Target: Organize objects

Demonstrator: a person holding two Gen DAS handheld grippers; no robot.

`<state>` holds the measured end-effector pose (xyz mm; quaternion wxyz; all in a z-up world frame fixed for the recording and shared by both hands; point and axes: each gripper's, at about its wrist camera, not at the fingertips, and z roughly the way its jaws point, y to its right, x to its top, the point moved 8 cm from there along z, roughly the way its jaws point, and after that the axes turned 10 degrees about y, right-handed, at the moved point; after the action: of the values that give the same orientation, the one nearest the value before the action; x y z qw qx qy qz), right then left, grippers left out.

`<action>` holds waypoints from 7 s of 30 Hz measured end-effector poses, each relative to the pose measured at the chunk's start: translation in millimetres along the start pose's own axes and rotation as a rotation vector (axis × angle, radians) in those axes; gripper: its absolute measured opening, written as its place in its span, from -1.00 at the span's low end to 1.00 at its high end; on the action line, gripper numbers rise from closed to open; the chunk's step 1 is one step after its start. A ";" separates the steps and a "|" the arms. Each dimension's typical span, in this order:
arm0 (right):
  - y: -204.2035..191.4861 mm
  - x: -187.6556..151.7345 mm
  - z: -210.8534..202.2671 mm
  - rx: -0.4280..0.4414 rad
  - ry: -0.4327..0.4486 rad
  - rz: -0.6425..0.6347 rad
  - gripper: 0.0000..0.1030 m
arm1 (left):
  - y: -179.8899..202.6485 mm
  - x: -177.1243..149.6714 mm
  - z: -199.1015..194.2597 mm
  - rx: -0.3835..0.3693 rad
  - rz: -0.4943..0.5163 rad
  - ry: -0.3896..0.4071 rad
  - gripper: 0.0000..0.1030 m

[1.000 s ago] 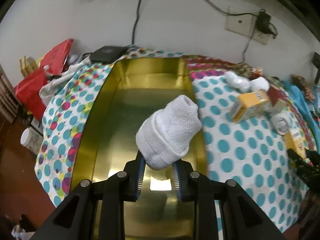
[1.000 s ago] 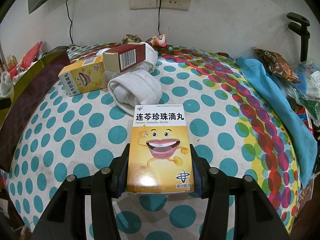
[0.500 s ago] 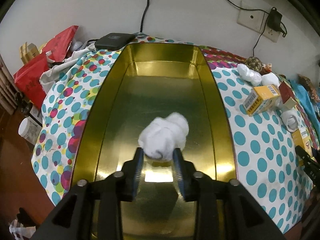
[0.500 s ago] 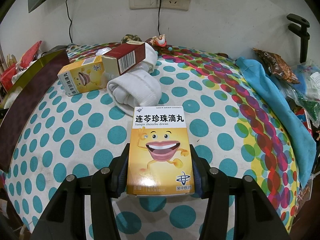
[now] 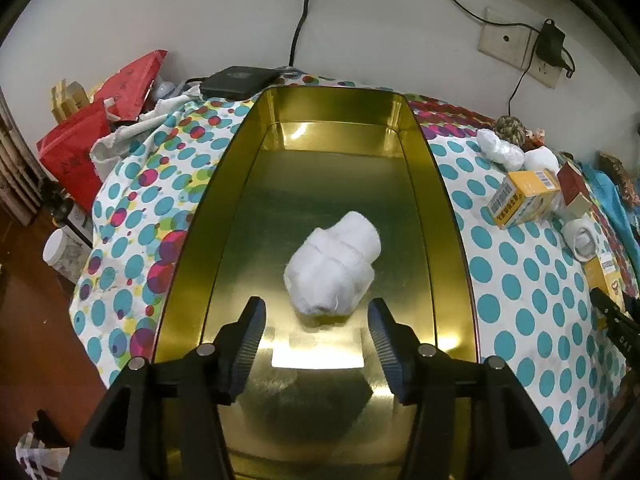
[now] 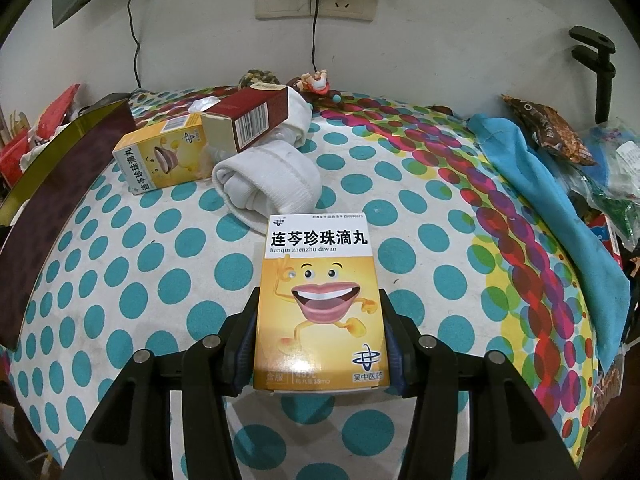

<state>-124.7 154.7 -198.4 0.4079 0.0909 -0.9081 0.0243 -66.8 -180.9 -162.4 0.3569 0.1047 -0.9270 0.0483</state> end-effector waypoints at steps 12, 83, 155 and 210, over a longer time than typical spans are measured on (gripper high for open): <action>-15.6 11.6 -26.3 -0.009 0.029 -0.020 -0.05 | -0.8 0.3 -16.3 -0.006 0.013 0.036 0.16; -217.3 76.1 -54.8 0.371 0.118 -0.166 0.11 | 4.2 18.6 -64.9 -0.119 -0.022 0.102 0.20; -28.5 62.1 49.9 0.121 0.069 0.054 0.11 | 208.5 59.1 79.2 -0.322 0.424 -0.028 0.20; -33.1 58.5 56.7 0.115 0.029 0.068 0.11 | 212.2 51.0 60.8 -0.300 0.302 -0.035 -0.43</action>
<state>-198.4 107.0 -193.5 0.4141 0.0830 -0.9018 0.0917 -191.8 7.5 -176.3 0.3411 -0.0887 -0.9350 -0.0391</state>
